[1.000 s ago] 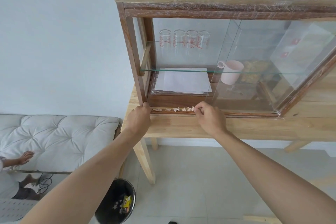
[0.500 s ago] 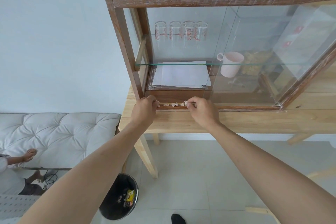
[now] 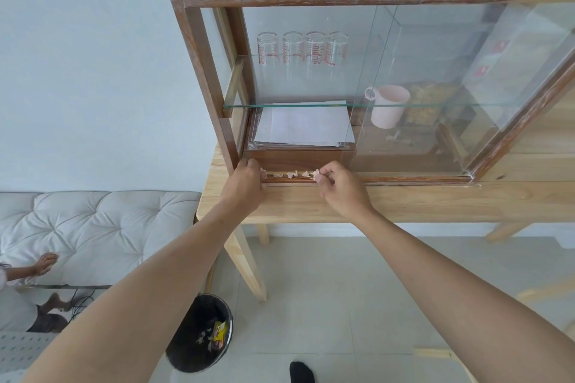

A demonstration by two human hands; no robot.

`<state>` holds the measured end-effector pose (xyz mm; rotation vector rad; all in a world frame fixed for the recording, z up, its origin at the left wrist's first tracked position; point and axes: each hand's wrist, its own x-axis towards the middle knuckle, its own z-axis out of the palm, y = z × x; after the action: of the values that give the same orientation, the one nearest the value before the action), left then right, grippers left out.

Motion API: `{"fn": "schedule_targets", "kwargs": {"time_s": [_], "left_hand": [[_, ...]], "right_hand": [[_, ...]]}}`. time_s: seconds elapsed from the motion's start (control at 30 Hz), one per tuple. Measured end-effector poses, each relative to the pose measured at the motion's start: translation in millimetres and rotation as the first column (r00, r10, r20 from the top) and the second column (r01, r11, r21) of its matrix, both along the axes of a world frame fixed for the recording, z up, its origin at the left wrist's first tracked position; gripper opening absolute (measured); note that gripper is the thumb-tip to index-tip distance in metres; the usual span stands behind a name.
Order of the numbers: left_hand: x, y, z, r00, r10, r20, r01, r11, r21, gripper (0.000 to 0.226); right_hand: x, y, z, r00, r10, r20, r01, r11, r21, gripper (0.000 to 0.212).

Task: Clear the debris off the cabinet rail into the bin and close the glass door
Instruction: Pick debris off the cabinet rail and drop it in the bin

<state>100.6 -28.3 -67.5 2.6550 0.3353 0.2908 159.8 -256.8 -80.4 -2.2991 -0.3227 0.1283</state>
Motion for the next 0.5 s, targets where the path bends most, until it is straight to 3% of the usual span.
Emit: {"fn": "schedule_targets", "kwargs": {"time_s": [0.13,0.5], "left_hand": [[-14.4,-3.4,2.3,0.997,0.068,0.030,-0.063,0.988,-0.143,0.020],[-114.3,31.0,-27.9,0.983,0.185,0.007,-0.170,0.915,-0.365,0.018]], "right_hand": [[-12.2,-8.6,-1.0,0.998,0.029,-0.047,-0.019,0.980,0.198,0.009],[-85.8,12.5,1.3,0.983,0.067,-0.168,-0.028,0.973,0.227,0.016]]}}
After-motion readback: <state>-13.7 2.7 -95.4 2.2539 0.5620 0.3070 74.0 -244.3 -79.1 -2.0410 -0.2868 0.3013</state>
